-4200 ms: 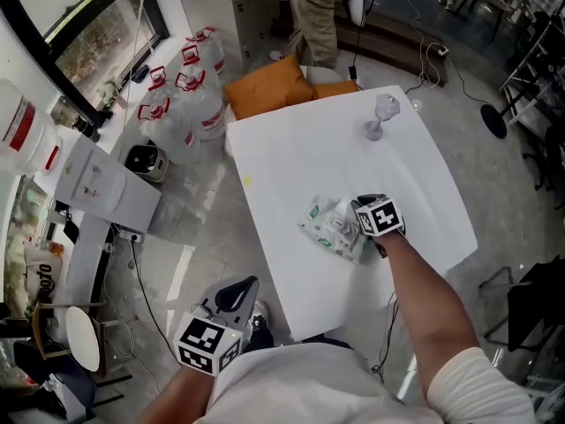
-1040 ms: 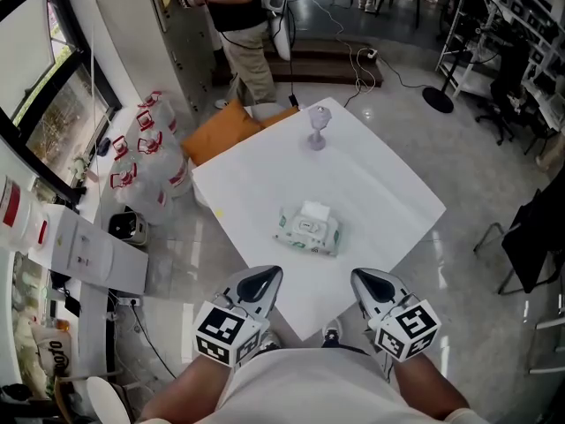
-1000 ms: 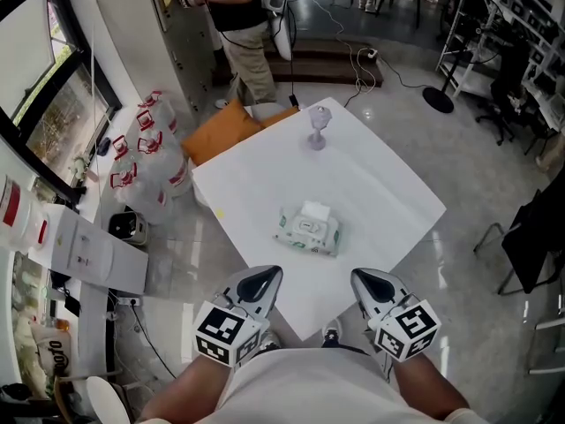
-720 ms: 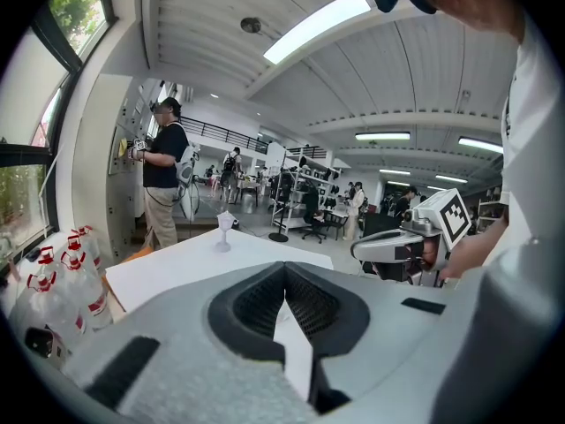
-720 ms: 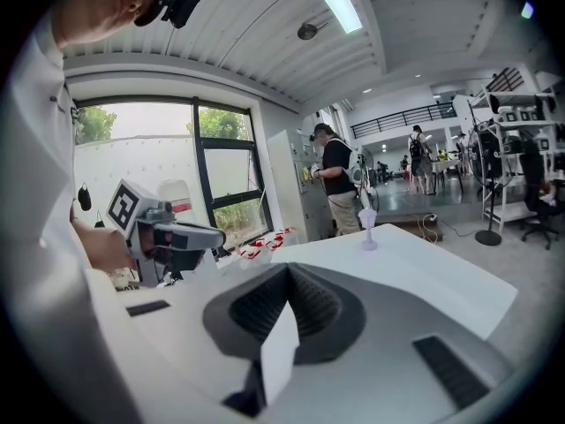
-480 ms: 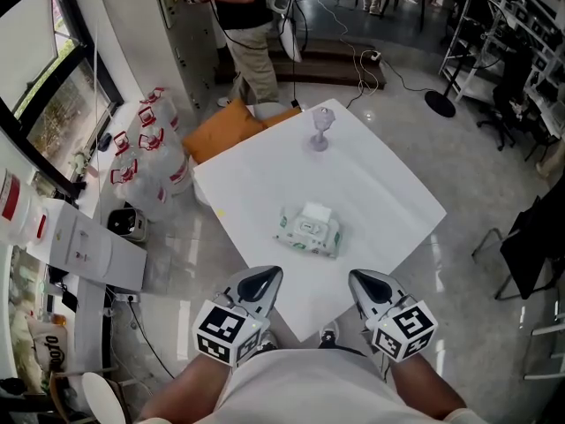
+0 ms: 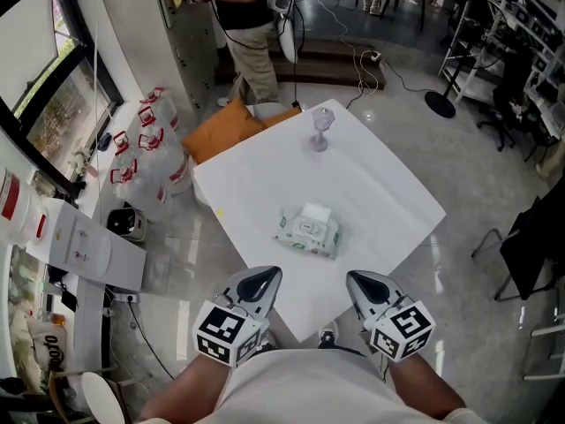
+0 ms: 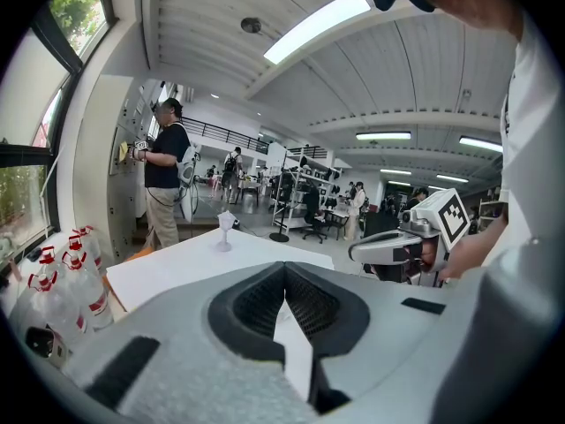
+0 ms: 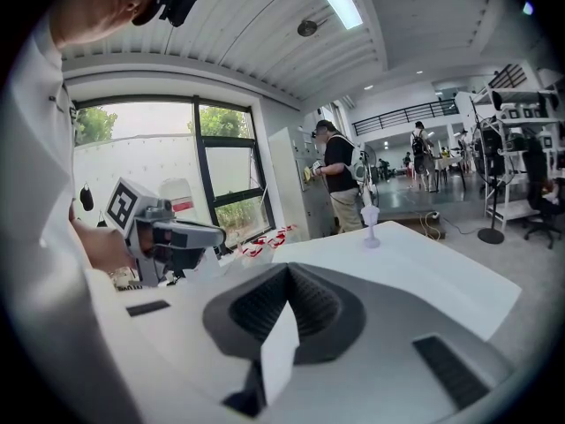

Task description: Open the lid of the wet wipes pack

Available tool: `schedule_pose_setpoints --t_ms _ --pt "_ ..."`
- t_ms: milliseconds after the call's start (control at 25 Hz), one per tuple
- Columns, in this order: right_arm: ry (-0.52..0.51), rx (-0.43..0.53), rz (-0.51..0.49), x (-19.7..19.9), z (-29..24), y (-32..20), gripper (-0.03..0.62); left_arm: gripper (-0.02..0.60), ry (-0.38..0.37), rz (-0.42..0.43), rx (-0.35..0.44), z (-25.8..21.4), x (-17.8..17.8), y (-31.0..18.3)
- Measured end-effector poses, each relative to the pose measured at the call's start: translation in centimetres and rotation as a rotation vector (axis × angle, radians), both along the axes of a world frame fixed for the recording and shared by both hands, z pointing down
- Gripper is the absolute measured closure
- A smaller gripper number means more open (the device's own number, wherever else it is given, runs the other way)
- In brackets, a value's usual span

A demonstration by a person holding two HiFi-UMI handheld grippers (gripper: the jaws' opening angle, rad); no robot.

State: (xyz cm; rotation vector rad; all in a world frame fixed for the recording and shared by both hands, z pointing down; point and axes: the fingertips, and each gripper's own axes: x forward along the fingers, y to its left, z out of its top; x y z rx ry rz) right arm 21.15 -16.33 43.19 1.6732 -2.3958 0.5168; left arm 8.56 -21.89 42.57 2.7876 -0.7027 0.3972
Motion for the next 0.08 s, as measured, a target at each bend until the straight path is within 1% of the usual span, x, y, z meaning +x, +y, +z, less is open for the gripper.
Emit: schedule_pose_setpoints --t_ms 80 --pt "0.000 -0.003 -0.002 0.05 0.03 0.05 0.589 0.574 0.001 -0.001 -0.001 -0.07 0.11 0.04"
